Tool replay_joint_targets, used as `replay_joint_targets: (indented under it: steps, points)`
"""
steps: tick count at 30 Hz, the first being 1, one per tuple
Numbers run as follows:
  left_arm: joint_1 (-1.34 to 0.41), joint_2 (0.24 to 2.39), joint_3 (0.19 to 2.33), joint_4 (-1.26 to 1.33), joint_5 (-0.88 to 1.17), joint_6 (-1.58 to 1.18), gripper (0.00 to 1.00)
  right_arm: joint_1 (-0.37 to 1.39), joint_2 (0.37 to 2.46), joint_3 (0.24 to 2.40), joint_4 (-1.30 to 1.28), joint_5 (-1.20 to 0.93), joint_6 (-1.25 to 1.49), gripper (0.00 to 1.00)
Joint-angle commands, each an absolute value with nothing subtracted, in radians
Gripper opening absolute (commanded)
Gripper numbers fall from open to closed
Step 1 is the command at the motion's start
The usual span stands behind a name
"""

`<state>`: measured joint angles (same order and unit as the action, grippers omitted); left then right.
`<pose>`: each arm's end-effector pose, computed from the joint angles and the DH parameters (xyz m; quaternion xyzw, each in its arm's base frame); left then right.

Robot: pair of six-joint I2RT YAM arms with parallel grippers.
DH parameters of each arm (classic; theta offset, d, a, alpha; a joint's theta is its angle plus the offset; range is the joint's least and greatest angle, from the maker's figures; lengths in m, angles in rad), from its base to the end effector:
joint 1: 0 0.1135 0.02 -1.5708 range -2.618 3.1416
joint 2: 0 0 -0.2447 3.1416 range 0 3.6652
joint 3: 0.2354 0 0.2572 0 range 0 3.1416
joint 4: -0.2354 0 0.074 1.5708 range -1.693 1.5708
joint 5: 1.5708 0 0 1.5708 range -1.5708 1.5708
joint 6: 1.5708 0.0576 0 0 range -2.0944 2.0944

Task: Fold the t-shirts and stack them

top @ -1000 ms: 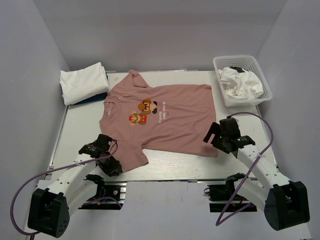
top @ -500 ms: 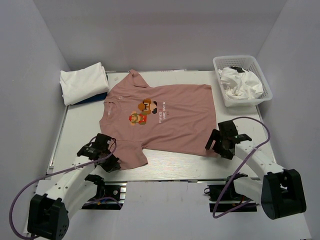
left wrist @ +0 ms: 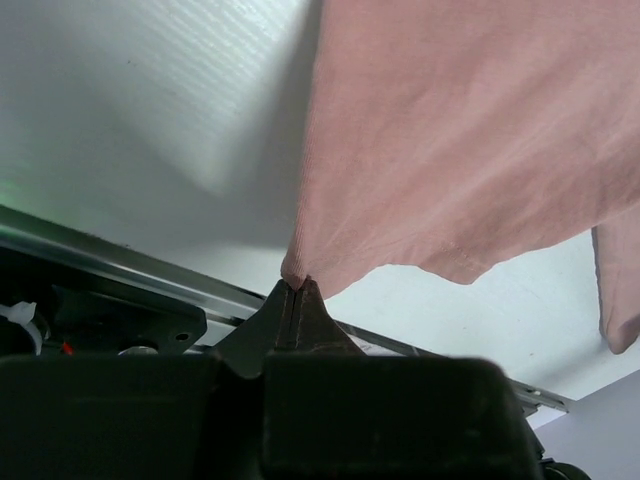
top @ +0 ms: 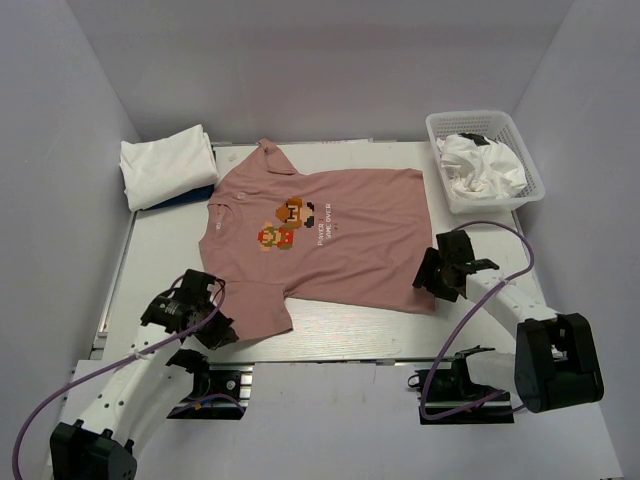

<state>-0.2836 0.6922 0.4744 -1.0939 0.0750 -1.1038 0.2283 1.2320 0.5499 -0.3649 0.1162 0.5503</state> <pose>0.1164 -0.0384 0.1472 -0.3906 0.9107 -0.1111 0.0755 0.2316 0.0470 0.1196 0.1694 0.9494 0.0462 0.2604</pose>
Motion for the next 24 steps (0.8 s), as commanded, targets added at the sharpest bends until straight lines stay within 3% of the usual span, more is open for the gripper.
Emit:
replay_joint_targets:
  steps: [1, 3, 4, 5, 9, 21, 24]
  points:
    - [-0.282, 0.707, 0.523, -1.127, 0.055, -1.121, 0.0, 0.222, 1.272, 0.459, -0.434, 0.023, 0.554, 0.62]
    - [-0.282, 0.707, 0.541, -1.127, 0.046, -1.121, 0.0, 0.222, 1.267, 0.468, -0.446, 0.026, 0.557, 0.63]
    - [-0.282, 0.707, 0.541, -1.137, 0.046, -1.121, 0.0, 0.224, 1.266, 0.474, -0.489, 0.046, 0.561, 0.69]
    - [-0.282, 0.707, 0.551, -1.137, 0.035, -1.121, 0.0, 0.224, 1.262, 0.482, -0.505, 0.063, 0.563, 0.81]
    - [-0.282, 0.698, 0.56, -1.137, 0.025, -1.121, 0.0, 0.222, 1.212, 0.497, -0.577, 0.107, 0.597, 0.9]
    - [-0.282, 0.709, 0.52, -1.072, 0.043, -1.091, 0.0, 0.23, 1.203, 0.5, -0.637, 0.051, 0.646, 0.84]
    - [-0.282, 0.697, 0.52, -1.072, 0.043, -1.091, 0.0, 0.225, 1.2, 0.5, -0.621, 0.026, 0.641, 0.7]
